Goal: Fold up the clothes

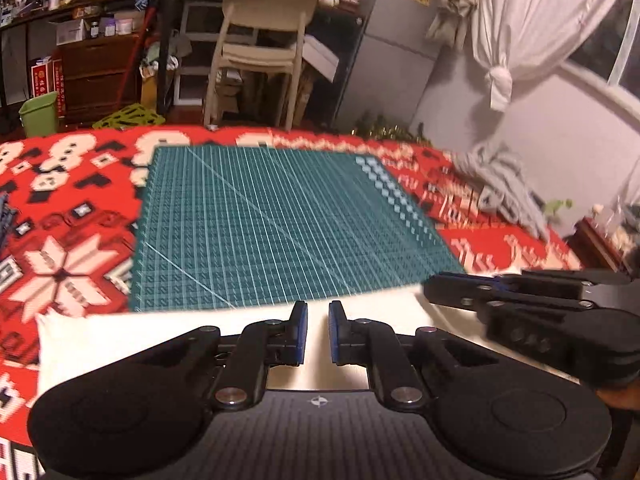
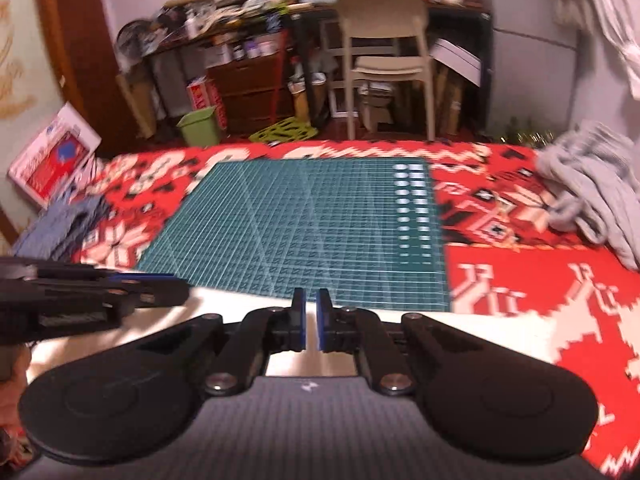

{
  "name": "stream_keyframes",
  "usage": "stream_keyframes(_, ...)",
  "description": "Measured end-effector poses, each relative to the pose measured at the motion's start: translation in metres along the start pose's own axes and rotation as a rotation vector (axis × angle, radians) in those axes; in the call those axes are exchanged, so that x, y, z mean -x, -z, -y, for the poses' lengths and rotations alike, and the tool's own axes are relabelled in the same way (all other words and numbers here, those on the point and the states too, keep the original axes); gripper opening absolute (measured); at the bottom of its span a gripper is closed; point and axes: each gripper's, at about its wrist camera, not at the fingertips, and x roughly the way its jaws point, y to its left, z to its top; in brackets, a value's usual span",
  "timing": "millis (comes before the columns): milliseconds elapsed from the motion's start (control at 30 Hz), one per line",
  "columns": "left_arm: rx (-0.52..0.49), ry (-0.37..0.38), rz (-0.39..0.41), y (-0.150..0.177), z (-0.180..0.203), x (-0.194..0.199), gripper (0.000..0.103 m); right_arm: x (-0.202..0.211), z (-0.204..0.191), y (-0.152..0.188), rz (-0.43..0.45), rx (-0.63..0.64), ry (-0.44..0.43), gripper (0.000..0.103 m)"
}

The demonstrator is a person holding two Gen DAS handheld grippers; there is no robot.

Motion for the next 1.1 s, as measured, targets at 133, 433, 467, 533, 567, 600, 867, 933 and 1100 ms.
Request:
stream_keyframes(133, -0.014, -0.028, -0.001, 0.005, 0.002, -0.008, 0.011, -0.014, -0.013, 0.009, -0.035, 0.032, 0.031, 0.005)
stream_keyframes(433, 0.024, -0.009, 0.008, -0.001, -0.002, -0.018, 0.011, -0.021, -0.018, 0.006, -0.022, 0.014, 0.019, 0.008)
stream_keyframes(467, 0.018, -0.014, 0.007, -0.001, -0.002, -0.018, 0.011, -0.025, -0.017, 0.005, -0.024, 0.018, 0.02, 0.008)
stream_keyframes(533, 0.012, -0.03, 0.009, -0.001, -0.004, -0.017, 0.011, -0.03, -0.015, 0.004, -0.028, 0.024, 0.025, 0.008)
stream_keyframes(567, 0.015, -0.038, 0.01, -0.001, -0.006, -0.016, 0.011, -0.031, -0.013, 0.004, -0.028, 0.022, 0.031, 0.008)
stream_keyframes(600, 0.025, -0.044, 0.011, -0.001, -0.009, -0.014, 0.011, -0.031, -0.012, 0.004, -0.028, 0.02, 0.037, 0.008)
stream_keyframes(867, 0.055, -0.094, 0.028, 0.003, -0.032, -0.003, 0.01, -0.02, 0.034, 0.006, -0.024, -0.054, 0.144, 0.008)
stream_keyframes(933, 0.051, -0.111, 0.031, 0.004, -0.035, 0.0, 0.008, -0.016, 0.048, 0.008, -0.021, -0.074, 0.173, 0.008)
stream_keyframes(1100, 0.047, -0.149, 0.038, 0.005, -0.044, 0.007, 0.007, -0.008, 0.079, 0.011, -0.017, -0.111, 0.23, 0.006)
